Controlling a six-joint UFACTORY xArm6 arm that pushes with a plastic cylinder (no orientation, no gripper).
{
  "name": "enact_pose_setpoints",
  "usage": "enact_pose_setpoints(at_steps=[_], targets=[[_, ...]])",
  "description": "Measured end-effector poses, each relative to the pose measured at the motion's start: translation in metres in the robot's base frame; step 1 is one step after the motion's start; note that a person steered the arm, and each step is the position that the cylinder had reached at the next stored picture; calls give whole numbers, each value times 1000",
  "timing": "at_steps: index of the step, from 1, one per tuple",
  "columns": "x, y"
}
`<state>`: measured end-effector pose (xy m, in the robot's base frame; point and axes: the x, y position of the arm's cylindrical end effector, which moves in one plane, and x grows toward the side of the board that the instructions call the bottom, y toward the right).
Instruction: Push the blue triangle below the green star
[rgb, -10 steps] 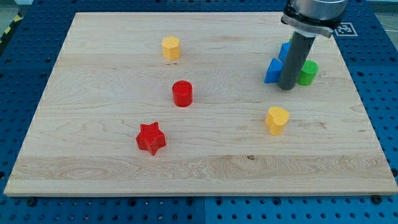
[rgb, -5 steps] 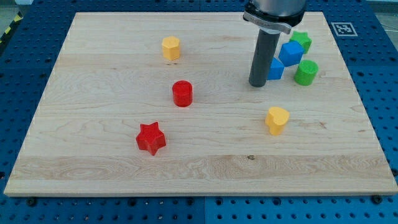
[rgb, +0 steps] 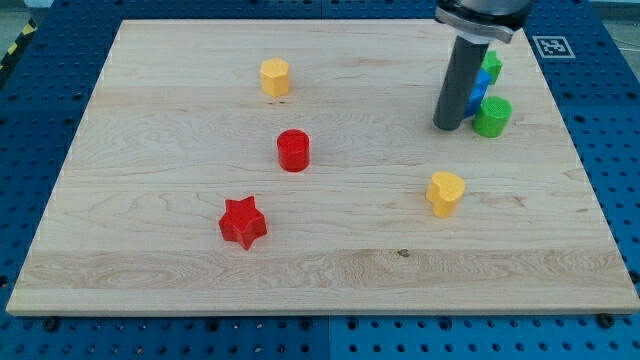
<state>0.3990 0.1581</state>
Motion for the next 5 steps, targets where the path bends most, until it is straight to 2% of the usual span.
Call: enact_pose_setpoints(at_steps=[2, 5], targets=[[-3, 26], [-39, 32]])
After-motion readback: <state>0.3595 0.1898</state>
